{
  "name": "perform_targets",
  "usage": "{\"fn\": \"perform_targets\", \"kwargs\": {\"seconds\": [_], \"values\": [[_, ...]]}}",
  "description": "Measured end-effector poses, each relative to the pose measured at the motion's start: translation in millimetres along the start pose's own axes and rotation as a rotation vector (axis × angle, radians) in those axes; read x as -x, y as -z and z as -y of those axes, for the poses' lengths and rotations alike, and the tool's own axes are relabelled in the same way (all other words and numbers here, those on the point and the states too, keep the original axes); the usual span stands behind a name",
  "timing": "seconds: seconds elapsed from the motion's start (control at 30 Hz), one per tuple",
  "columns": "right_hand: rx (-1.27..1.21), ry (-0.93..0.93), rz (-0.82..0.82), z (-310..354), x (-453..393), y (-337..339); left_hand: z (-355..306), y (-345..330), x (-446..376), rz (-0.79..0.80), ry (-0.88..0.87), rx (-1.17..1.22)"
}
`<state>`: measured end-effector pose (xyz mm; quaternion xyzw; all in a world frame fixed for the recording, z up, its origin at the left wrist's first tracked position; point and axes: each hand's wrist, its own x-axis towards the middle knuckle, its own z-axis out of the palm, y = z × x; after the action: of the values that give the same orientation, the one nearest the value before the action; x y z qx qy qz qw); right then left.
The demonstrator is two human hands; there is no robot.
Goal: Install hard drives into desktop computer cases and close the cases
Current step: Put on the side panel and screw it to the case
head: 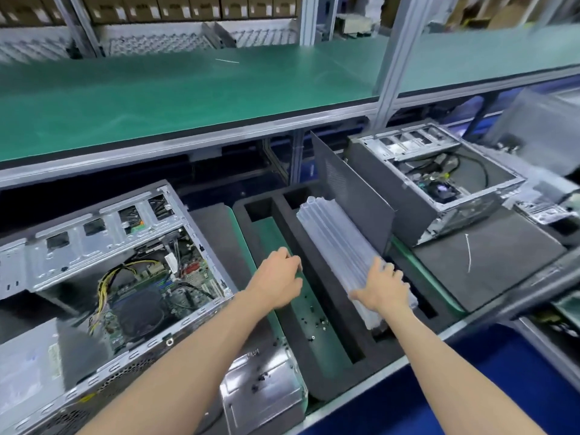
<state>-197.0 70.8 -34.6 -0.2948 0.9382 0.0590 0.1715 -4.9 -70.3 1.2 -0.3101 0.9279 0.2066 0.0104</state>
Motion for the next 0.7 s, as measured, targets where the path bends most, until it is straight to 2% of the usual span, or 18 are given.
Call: {"fn": "perform_targets", "kwargs": {"seconds": [0.1, 0.23, 0.3, 0.37, 0.47, 0.53, 0.7], "values": [[0.040, 0.091, -0.071, 4.1, -7.3, -11.4, 1.4, -6.6, -10.7, 0.016, 0.019, 0.043], [-0.148, 0.163, -0.155, 18.0, -2.5, -9.4, 3.3, -11.0, -20.6, 0.029, 0.059, 0.083], [-0.231, 0.179, -0.223, 32.2, 5.2, 1.5, 2.2, -10.4, -24.7, 0.011, 0.109, 0.183], [-0.241, 0.249, -0.308, 50.6, 17.4, 13.8, -3.7, -5.8, -25.9, 0.007, 0.205, 0.465], [-0.212, 0.418, -0.404, 82.4, 39.8, 26.8, -13.8, 9.6, -27.1, -0.018, 0.309, 1.135], [-0.184, 0.537, -0.490, 98.8, 52.8, 32.1, -13.4, 22.8, -26.8, -0.168, 0.326, 1.448], [-0.043, 0.764, -0.742, 119.9, 66.5, 49.6, 22.9, 69.5, -10.5, -0.822, 0.427, 1.723]]}}
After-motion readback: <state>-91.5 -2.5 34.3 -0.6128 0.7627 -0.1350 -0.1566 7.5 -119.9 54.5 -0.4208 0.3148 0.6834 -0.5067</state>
